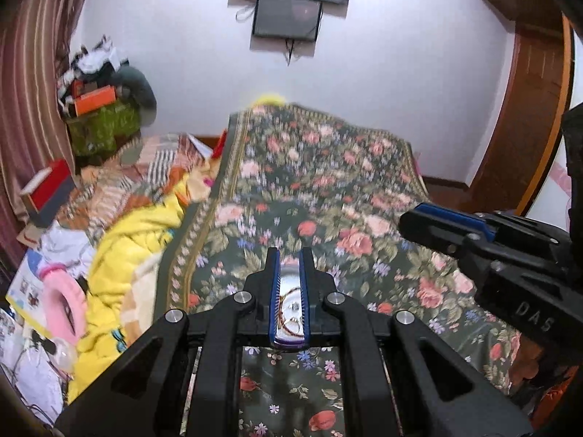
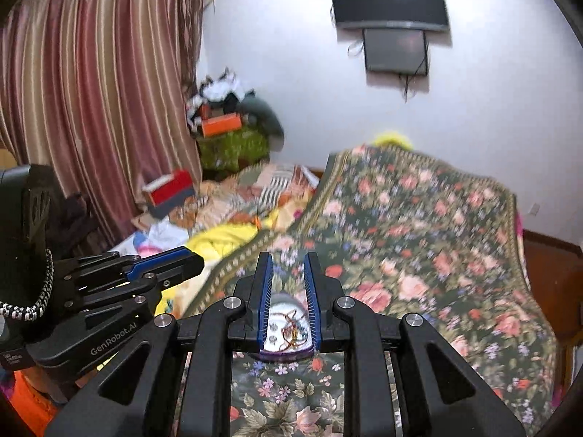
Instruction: Organize jewelry
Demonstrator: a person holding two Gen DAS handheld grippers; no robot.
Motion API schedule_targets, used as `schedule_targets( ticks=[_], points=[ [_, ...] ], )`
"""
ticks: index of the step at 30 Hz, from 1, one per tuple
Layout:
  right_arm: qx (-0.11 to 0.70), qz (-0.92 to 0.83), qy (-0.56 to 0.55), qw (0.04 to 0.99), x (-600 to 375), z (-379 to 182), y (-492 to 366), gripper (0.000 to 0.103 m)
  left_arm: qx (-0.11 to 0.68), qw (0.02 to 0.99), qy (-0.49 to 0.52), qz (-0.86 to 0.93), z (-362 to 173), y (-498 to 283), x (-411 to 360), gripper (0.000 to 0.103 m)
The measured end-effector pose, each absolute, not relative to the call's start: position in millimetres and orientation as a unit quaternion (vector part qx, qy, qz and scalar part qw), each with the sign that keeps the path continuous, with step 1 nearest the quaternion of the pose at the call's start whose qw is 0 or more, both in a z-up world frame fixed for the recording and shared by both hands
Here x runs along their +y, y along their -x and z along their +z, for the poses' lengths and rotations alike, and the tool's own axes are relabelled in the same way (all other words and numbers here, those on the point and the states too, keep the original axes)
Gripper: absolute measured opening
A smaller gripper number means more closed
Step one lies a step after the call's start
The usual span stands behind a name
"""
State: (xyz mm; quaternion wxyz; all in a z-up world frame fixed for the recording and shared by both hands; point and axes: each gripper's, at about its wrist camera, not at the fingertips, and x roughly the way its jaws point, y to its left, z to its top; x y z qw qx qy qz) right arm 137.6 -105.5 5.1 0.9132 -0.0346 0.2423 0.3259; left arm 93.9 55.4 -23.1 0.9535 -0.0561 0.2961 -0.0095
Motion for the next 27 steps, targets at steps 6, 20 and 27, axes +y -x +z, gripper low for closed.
schedule_targets(
  ticks=[6,20,27],
  points=[
    [0.183,0.317,0.016,0.931,-126.5,32.9,-105.0,0.016,0.233,0.972,0.041,-0.003,17.0,-55.5,45.4,0.014],
    [0.111,0.263,0.017,0.958,-137.9,46.3,-58.9,0.076,0.105,0.992,0.008,0.062,62.0,29.8,29.1,0.076],
    [0.102,0.25,0.026,0.962,-137.2,46.2,-53.4,0.079,0.104,0.992,0.02,0.074,60.4,40.3,35.2,0.089]
  ],
)
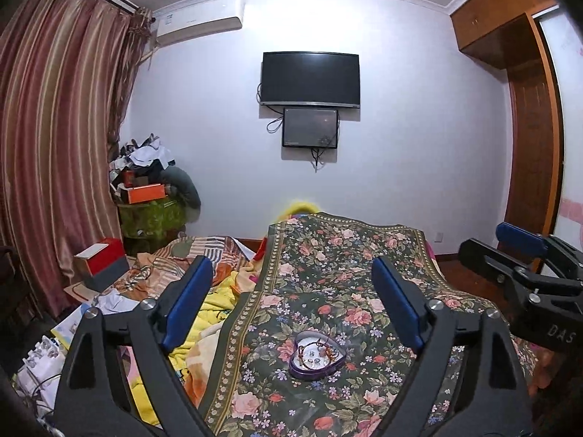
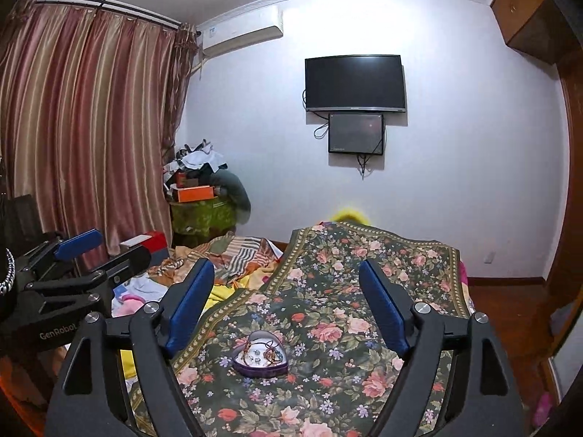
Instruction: Organize jewelry
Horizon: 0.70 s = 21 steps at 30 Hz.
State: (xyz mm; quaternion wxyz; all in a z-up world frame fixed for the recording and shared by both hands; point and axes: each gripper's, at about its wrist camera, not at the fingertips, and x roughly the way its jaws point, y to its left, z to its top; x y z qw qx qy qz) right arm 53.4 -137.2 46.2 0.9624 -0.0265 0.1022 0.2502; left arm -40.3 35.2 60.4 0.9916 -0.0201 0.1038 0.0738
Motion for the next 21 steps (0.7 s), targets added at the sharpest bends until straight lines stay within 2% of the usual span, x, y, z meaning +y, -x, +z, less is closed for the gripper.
schedule_targets(
  ticks=[21],
  points=[
    [0.114,0.256,0.022,0.96,-141.8,41.3,-52.1,0.08,0.11,0.991,0.029,0.075,58.0,44.6,37.8,0.092]
  ],
)
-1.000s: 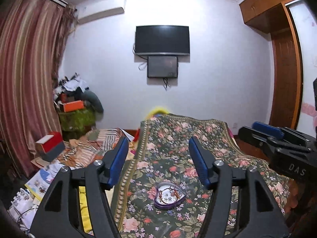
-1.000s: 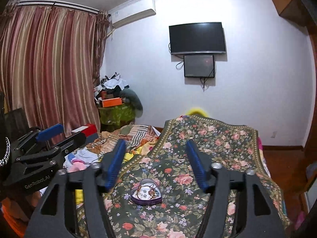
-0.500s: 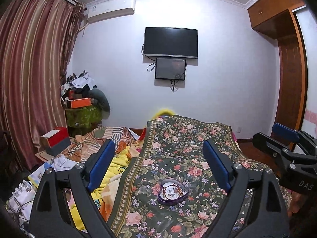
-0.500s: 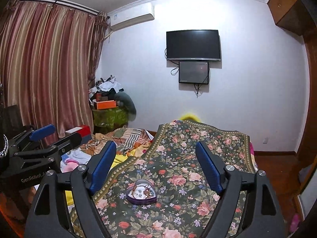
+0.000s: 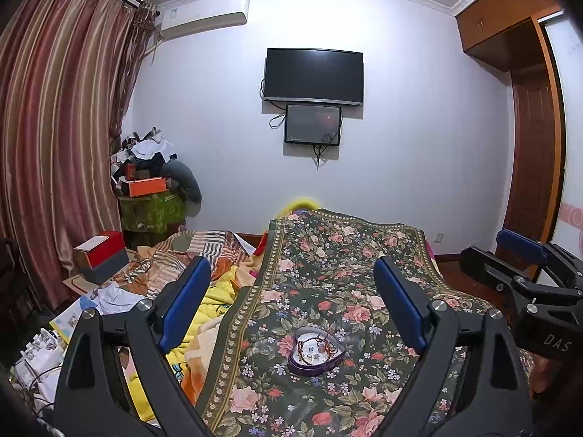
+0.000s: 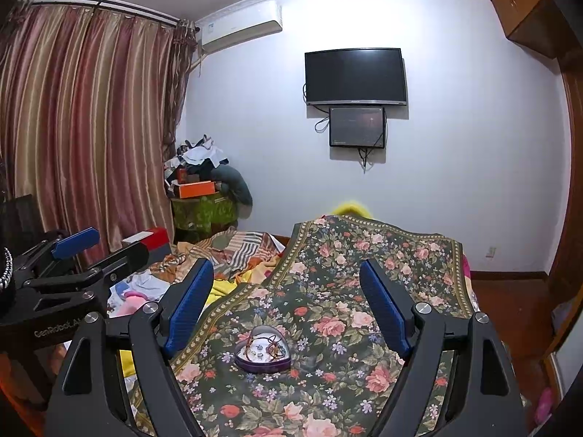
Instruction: Organize jewelry
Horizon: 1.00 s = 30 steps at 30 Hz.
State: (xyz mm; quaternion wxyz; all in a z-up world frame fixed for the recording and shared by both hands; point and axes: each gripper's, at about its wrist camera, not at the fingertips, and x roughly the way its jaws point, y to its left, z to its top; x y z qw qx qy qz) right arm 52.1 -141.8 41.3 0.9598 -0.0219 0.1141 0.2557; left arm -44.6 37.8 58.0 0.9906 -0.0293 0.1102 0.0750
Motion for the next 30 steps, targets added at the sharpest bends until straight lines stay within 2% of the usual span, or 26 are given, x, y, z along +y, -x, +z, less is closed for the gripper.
schedule_targets(
  ticks=[7,14,30],
  points=[
    [0.118,0.257,0.02,0.959,-143.2,41.2,-52.8,0.08,0.111,0.99,0.029,0.076,57.0,43.6,37.1,0.094],
    [0.122,0.258,0.018,0.958,-143.6,40.2,-52.9,0.081,0.115,0.99,0.03,0.081,56.1,42.5,36.1,0.102],
    [0.123,0.259,0.017,0.958,-144.3,40.3,-52.9,0.082,0.127,0.988,0.032,0.08,54.7,39.1,35.3,0.102]
  ],
)
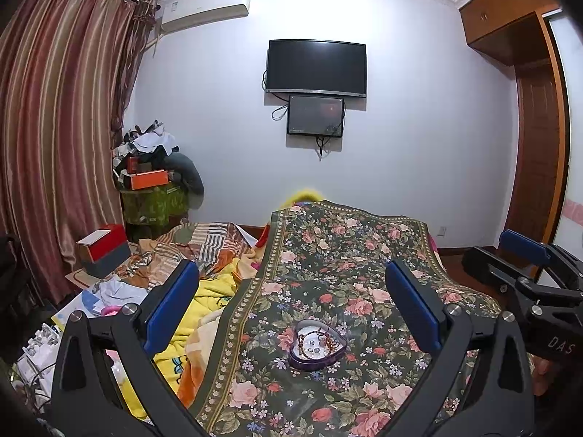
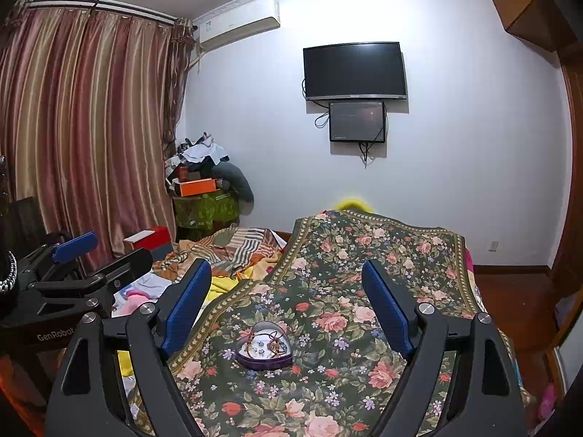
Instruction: Organize jewelry
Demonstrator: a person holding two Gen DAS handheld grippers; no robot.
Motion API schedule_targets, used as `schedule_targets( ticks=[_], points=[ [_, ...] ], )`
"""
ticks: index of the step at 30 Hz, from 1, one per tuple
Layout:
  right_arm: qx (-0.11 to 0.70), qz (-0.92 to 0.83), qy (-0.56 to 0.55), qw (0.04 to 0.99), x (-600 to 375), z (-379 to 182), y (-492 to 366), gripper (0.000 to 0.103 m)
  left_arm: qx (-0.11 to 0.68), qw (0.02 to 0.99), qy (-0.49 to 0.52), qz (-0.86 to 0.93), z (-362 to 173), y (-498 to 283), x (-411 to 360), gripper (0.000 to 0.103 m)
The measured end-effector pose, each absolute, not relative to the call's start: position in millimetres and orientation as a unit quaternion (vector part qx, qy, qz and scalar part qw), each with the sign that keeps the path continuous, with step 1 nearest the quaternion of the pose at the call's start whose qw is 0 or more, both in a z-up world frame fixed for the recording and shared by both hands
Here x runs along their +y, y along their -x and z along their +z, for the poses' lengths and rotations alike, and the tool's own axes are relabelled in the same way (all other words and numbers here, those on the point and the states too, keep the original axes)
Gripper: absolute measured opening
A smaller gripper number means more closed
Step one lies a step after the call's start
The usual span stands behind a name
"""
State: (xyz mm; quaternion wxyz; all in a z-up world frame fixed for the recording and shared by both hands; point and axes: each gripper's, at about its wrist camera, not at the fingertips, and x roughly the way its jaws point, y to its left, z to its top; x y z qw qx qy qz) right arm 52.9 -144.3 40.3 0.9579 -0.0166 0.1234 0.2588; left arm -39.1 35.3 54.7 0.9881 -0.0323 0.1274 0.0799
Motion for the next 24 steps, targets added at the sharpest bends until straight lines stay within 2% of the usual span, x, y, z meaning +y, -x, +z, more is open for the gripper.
schedule_targets(
  ticks=[24],
  points=[
    [0.13,0.255,0.016,0.958,-147.0,39.5,-56.1,0.082,0.132,0.989,0.036,0.062,54.4,38.7,32.0,0.102]
  ],
)
